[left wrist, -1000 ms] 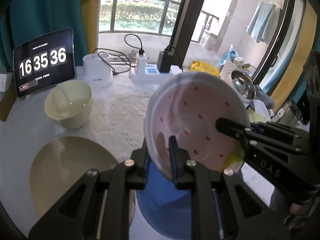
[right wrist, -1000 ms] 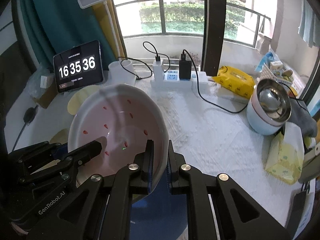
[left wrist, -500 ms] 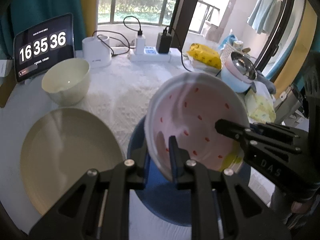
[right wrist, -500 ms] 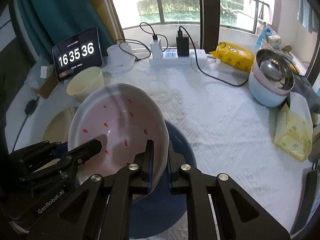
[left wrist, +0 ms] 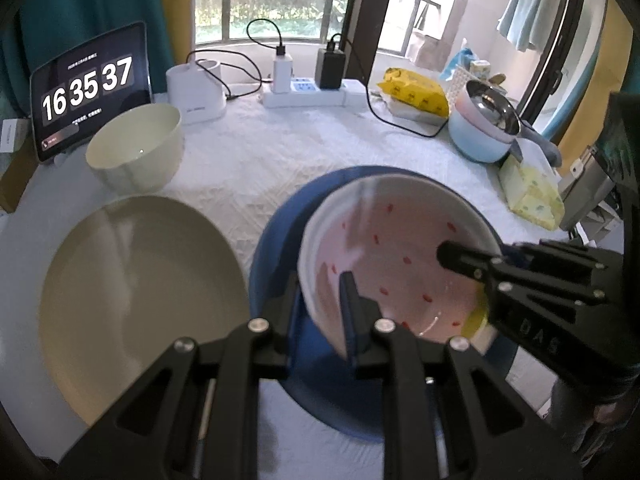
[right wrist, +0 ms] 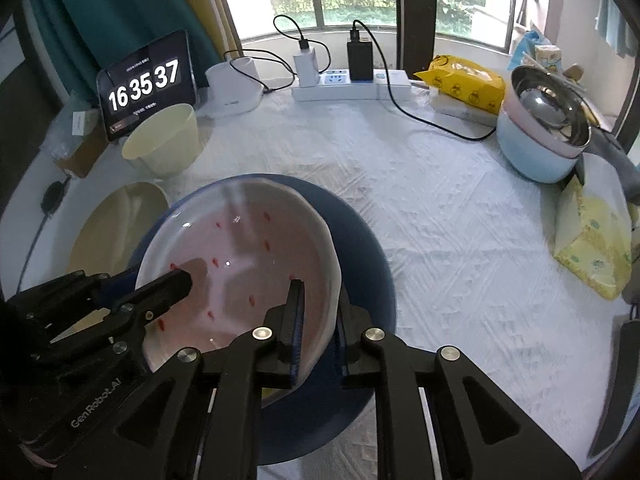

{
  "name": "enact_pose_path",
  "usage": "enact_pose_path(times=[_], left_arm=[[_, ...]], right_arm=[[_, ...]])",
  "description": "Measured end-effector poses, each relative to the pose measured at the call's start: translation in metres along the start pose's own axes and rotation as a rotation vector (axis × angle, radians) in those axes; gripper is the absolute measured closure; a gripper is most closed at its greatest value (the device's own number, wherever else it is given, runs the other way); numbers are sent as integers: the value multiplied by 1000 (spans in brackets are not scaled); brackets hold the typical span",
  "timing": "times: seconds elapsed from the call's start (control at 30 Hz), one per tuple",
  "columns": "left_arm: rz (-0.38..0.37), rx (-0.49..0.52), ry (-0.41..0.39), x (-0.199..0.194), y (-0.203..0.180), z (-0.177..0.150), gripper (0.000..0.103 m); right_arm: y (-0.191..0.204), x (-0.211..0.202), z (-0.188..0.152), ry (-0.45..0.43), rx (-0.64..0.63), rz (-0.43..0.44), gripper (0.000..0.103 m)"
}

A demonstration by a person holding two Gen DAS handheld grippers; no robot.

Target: Organize plates and bowls

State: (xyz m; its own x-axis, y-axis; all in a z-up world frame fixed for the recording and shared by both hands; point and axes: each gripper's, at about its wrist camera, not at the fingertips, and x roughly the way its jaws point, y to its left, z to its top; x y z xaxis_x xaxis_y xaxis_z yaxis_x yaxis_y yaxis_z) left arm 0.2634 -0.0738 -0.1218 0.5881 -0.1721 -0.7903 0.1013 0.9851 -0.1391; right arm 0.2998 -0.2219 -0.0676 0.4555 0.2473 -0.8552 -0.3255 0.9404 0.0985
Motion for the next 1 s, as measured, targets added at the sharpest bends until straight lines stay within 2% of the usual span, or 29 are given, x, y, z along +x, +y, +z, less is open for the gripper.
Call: enact_pose_path(times=[0.23, 0.33, 0.43, 0.63, 1.0], left_arm=[[1, 7, -3, -5, 0, 1, 81], [16, 12, -44, -15, 1, 4, 77], [13, 12, -67, -23, 3, 9, 76], [17, 3, -100, -35, 13, 18, 74], [35, -58, -123, -37, 52, 37, 68]], right_arm=[[-3, -1, 0, 13, 4, 4, 85], [2, -8, 1, -13, -17, -17, 76], [4, -21, 6, -49, -33, -34, 73], [6, -36, 20, -93, -42, -43, 72], [35, -26, 51, -84, -85, -10, 72]])
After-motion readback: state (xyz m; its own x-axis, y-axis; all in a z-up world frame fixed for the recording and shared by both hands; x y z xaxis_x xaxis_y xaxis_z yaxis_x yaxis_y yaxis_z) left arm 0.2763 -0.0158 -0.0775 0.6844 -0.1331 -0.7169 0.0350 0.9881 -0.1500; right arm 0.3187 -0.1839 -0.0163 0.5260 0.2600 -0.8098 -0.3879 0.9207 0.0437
